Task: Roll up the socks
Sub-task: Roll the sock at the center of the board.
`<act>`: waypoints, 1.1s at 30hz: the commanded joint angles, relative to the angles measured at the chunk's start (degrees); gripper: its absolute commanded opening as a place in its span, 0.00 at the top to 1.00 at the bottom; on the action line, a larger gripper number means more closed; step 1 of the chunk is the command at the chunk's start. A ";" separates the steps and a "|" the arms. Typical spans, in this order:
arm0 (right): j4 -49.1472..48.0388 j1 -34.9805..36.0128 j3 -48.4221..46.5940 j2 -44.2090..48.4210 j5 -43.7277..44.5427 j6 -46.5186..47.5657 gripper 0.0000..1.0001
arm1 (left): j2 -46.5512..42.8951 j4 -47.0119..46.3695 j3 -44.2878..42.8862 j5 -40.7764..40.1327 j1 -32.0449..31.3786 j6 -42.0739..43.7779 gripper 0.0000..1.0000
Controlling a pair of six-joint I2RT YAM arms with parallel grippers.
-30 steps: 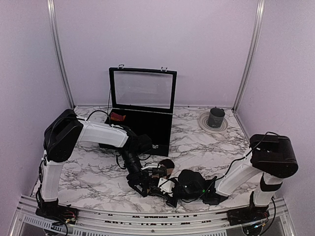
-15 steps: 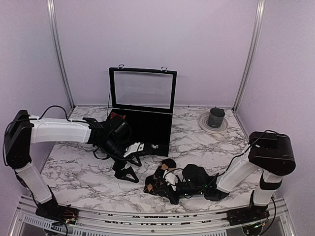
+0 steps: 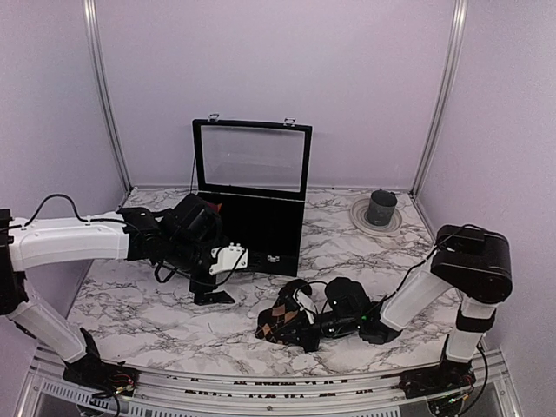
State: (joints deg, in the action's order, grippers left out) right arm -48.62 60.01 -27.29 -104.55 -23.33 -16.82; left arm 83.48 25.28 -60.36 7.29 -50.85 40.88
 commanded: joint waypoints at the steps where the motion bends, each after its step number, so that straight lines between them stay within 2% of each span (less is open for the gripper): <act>1: 10.37 -1.94 -2.00 -3.69 -4.74 -5.75 1.00 | 7.11 5.32 -9.78 -2.25 1.60 -1.34 0.01; 3: 10.81 -2.86 -2.47 -4.51 -6.29 -7.85 1.00 | 10.20 8.74 -11.10 0.09 1.16 0.34 0.01; 7: 10.21 -6.73 -2.70 -6.91 -11.28 -15.11 1.00 | 1.28 -13.83 6.12 -5.41 -6.17 10.29 0.01; 9: 11.89 -7.96 -3.19 -8.05 -12.54 -17.14 1.00 | 3.51 -11.78 4.66 -5.87 -8.43 9.81 0.00; 12: 12.62 -9.90 -3.31 -10.15 -14.53 -21.08 1.00 | 11.42 -4.24 -2.29 -8.71 -8.87 6.45 0.01; 13: 13.29 -10.63 -3.62 -10.91 -15.51 -22.43 1.00 | 11.66 -6.54 -1.92 -9.91 -9.38 6.37 0.00; 15: 15.51 -11.49 -4.35 -11.87 -16.63 -23.91 1.00 | 6.70 -18.51 5.32 -11.32 -11.64 8.55 0.01; 17: 17.81 -11.68 -4.89 -12.22 -16.81 -24.13 1.00 | 3.51 -23.33 9.24 -9.85 -13.49 9.72 0.01; 18: 18.61 -11.71 -5.13 -12.33 -16.83 -24.07 1.00 | 4.54 -20.75 8.24 -9.13 -13.75 8.87 0.01; 21: 20.52 -12.00 -5.59 -12.51 -16.60 -24.31 1.00 | 13.29 -6.96 -1.75 -6.25 -13.71 5.56 0.01; 22: 21.25 -11.98 -5.84 -12.52 -16.33 -24.27 1.00 | 13.50 -7.08 -1.35 -5.30 -13.93 5.03 0.01; 24: 22.43 -12.00 -6.19 -12.52 -15.86 -24.15 1.00 | 10.75 -14.68 4.04 -4.06 -15.38 6.67 0.02; 26: 23.06 -12.06 -6.19 -12.46 -15.55 -23.81 1.00 | 10.81 -17.44 4.94 -1.85 -16.41 7.53 0.09; 28: 23.51 -12.02 -5.99 -12.39 -15.10 -23.43 1.00 | 13.76 -14.15 1.74 -0.01 -16.47 6.18 0.27; 29: 24.03 -11.98 -5.99 -12.30 -14.69 -23.14 1.00 | 15.10 -12.72 0.47 0.65 -16.47 5.74 0.31; 33: 24.36 -11.97 -5.73 -11.74 -13.82 -22.62 1.00 | 15.91 -14.50 2.07 3.56 -16.56 5.54 0.32</act>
State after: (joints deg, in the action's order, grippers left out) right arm -39.18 48.99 -36.51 -111.79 -44.18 -41.56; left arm 98.41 10.63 -58.61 6.24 -67.33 47.16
